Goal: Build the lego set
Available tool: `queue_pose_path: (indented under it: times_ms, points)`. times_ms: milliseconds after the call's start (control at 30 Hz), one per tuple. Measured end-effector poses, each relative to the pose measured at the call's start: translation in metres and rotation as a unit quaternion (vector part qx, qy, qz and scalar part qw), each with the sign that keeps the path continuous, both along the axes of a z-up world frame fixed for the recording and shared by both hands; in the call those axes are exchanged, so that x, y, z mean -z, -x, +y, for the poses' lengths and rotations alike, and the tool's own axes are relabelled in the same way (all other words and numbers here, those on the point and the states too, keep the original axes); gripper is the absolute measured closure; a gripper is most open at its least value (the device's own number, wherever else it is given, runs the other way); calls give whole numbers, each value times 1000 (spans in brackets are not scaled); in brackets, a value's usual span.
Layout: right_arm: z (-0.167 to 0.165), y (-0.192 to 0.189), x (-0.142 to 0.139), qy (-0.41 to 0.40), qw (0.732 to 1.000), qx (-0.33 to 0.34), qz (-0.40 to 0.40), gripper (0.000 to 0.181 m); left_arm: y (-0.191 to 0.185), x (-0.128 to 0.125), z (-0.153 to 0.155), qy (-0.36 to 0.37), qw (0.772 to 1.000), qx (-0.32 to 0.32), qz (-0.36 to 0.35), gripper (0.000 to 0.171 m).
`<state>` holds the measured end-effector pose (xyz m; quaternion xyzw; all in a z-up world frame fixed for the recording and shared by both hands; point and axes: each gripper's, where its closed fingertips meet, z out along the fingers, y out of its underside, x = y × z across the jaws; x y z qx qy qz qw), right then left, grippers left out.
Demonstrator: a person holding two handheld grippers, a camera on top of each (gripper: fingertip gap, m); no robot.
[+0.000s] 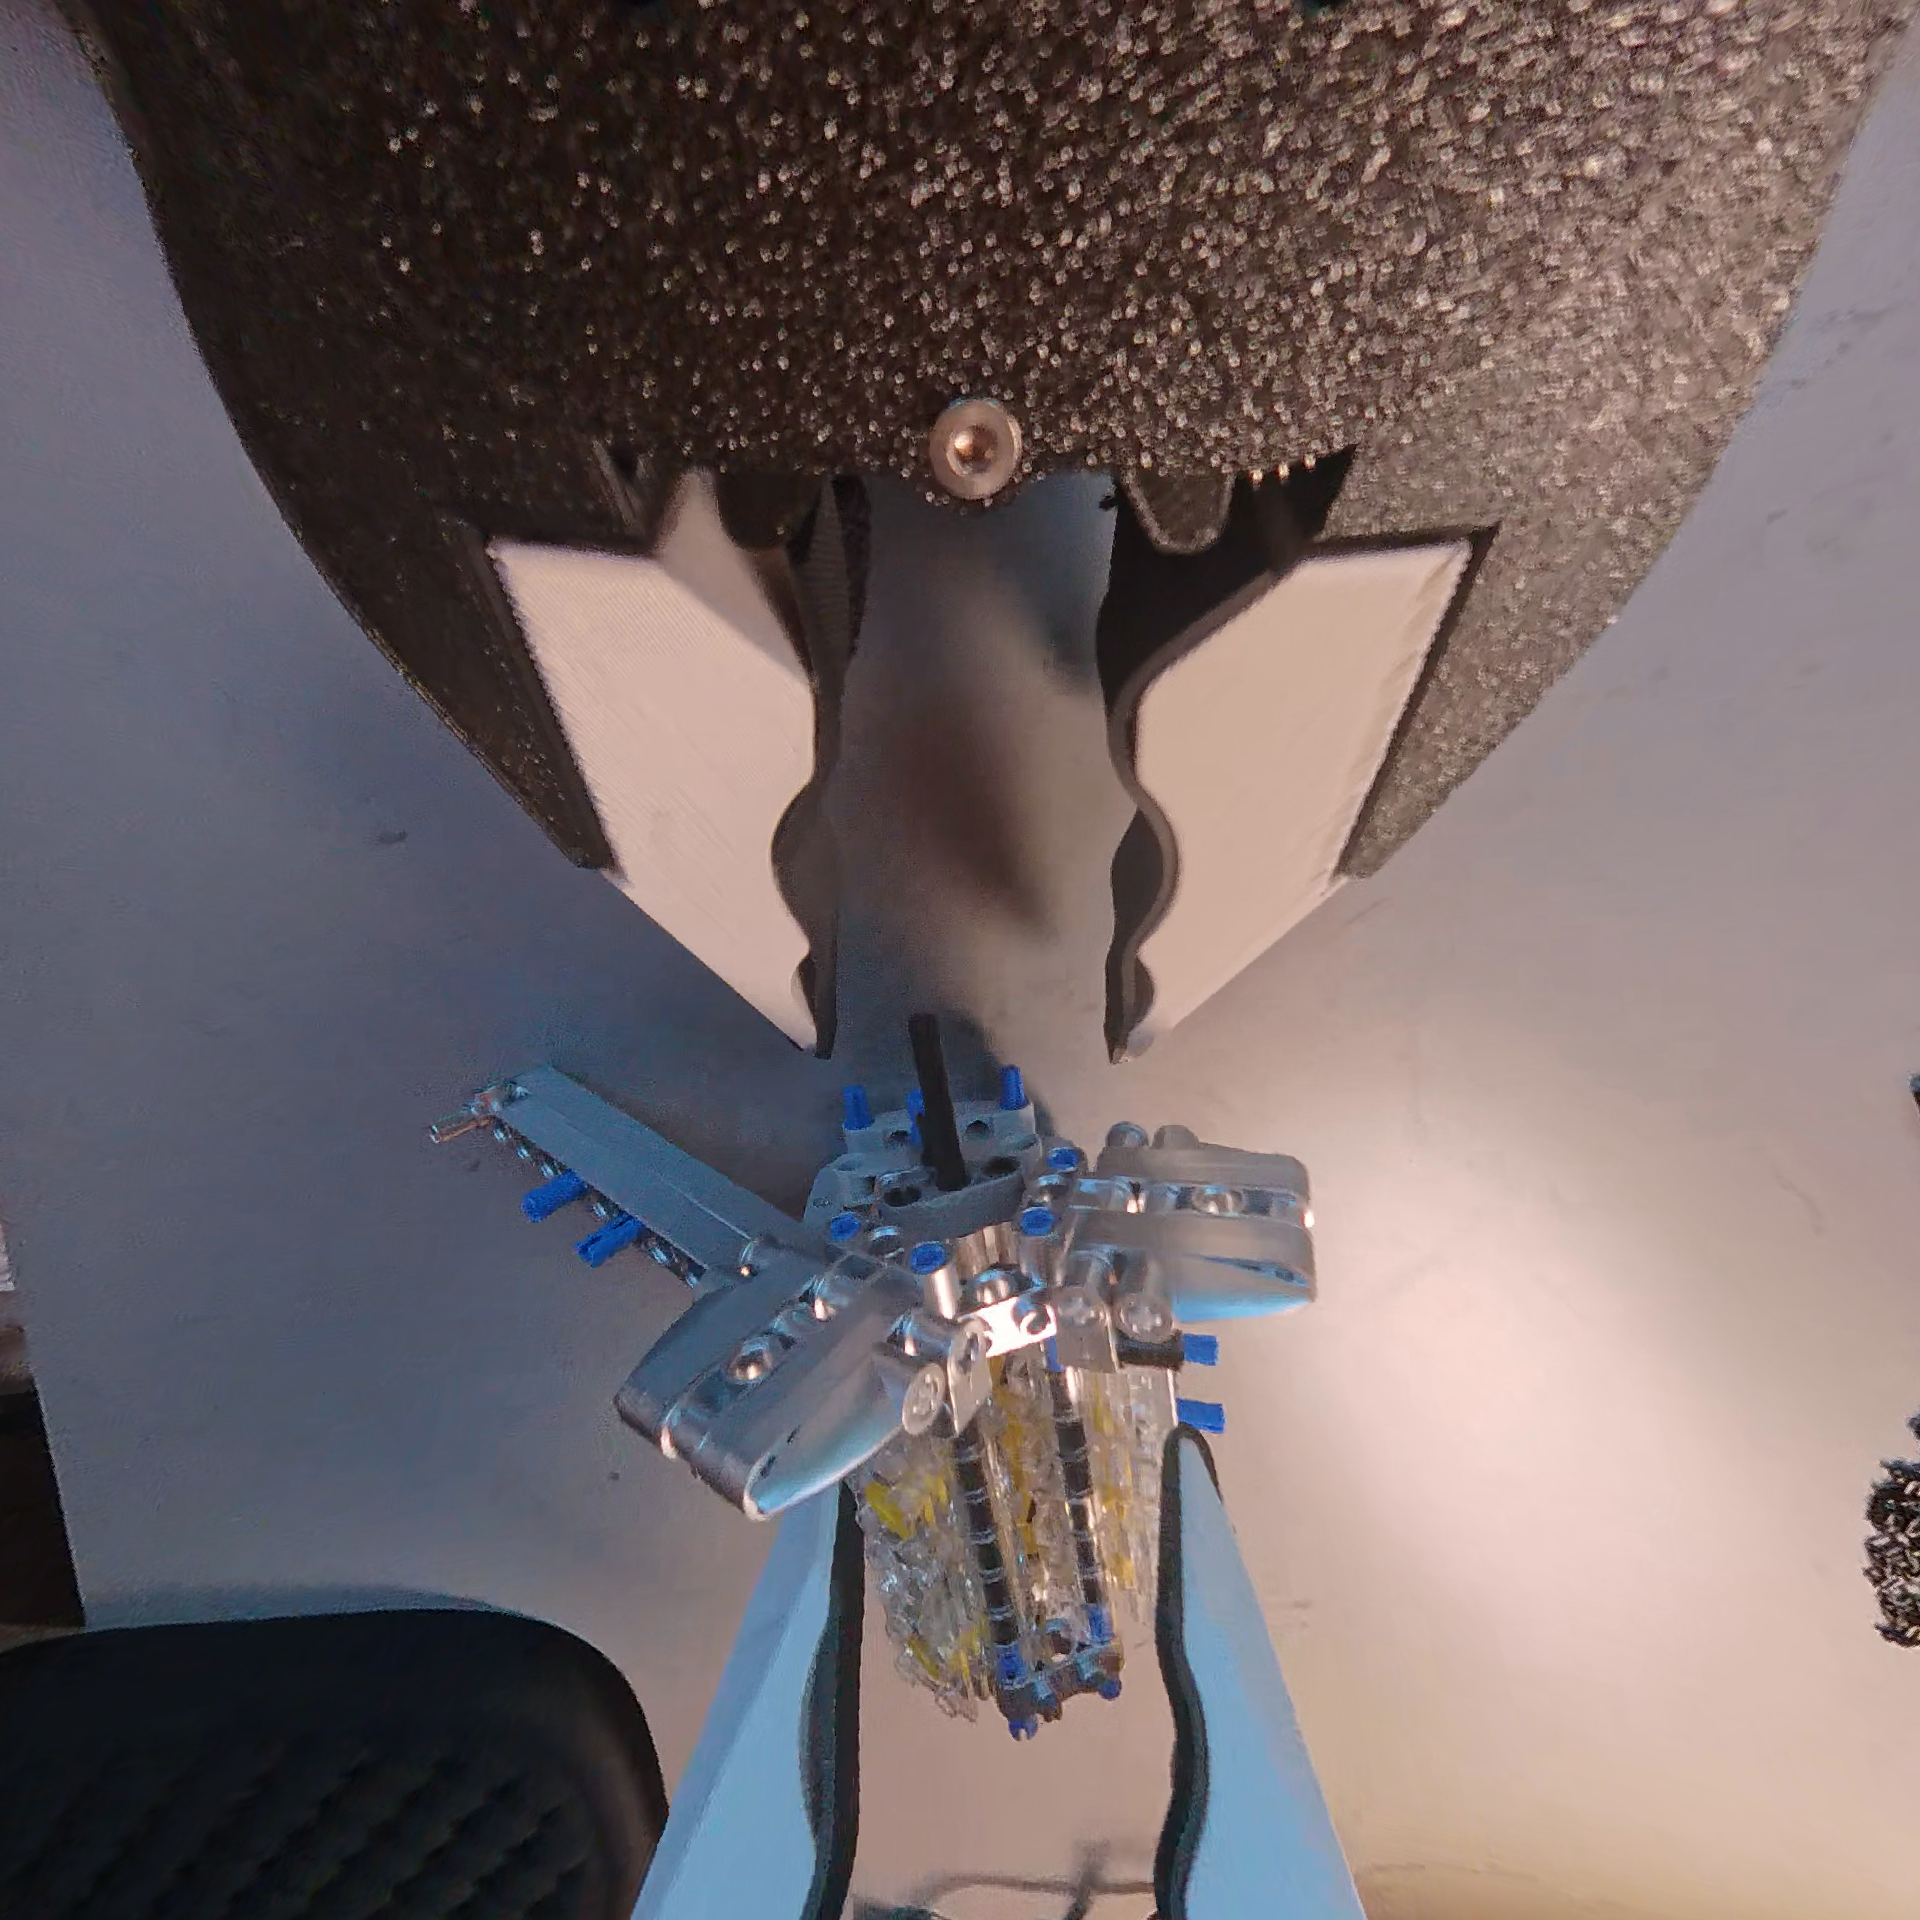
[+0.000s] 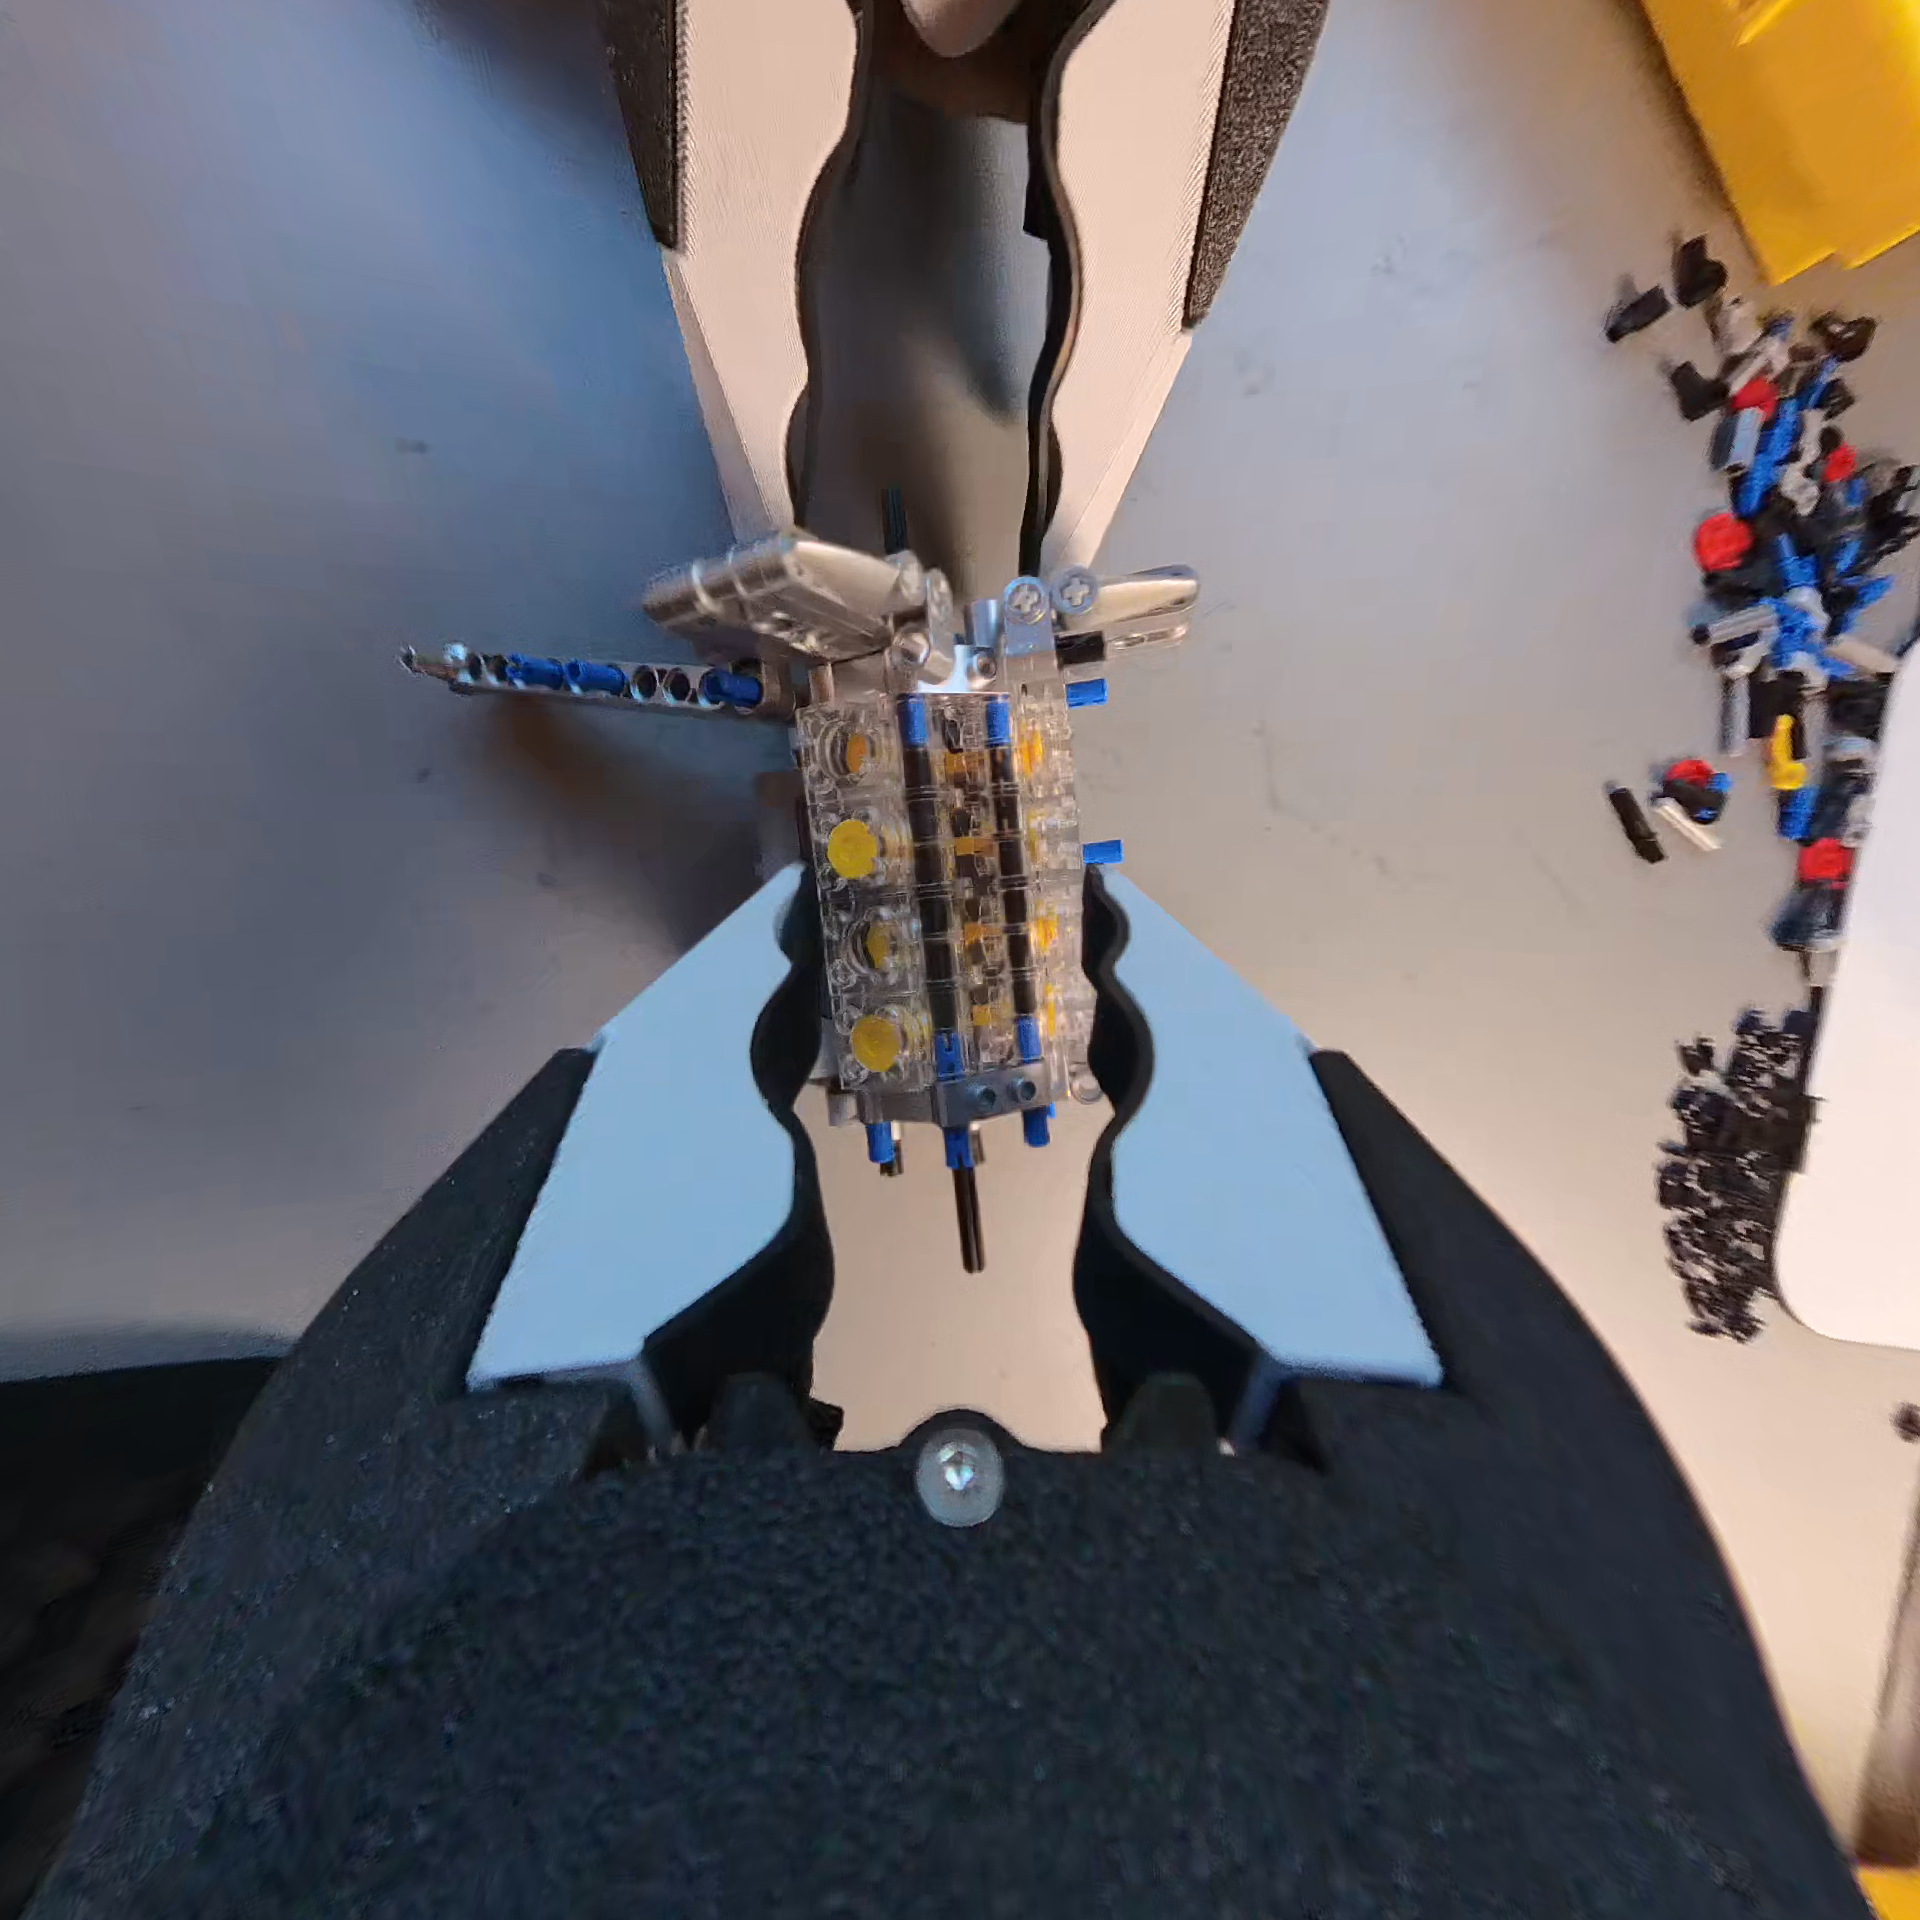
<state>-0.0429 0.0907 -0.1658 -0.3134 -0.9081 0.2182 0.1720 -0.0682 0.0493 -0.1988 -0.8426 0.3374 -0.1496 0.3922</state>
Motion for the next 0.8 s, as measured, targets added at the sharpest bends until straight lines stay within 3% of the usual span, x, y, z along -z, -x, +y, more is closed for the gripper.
queue_pose_path:
  times_ms: [67, 167, 300, 467, 700, 800]
  points:
    - [0, -2, 4, -20, 1000, 3, 13, 133, -3, 2, 0, 0, 1000, 3, 6, 122]
    - [-6, -2, -3, 26, 1000, 2, -1, 126, -7, 2, 1, -1, 1000, 6, 3, 125]
    - [-2, -5, -4, 95, 988, -1, -121, 109, -7, -3, 1, -19, 1000, 6, 5, 144]
    - [-8, -5, 15, 124, 960, -31, -250, 110, -1, 3, -2, -8, 1000, 0, 18, 137]
    - [-12, -2, 12, 87, 980, -63, -167, 112, 8, 4, -7, 4, 1000, -6, 13, 127]
    - [-10, -1, 6, 60, 991, -71, -97, 127, 6, 6, -7, 7, 1000, 0, 14, 125]
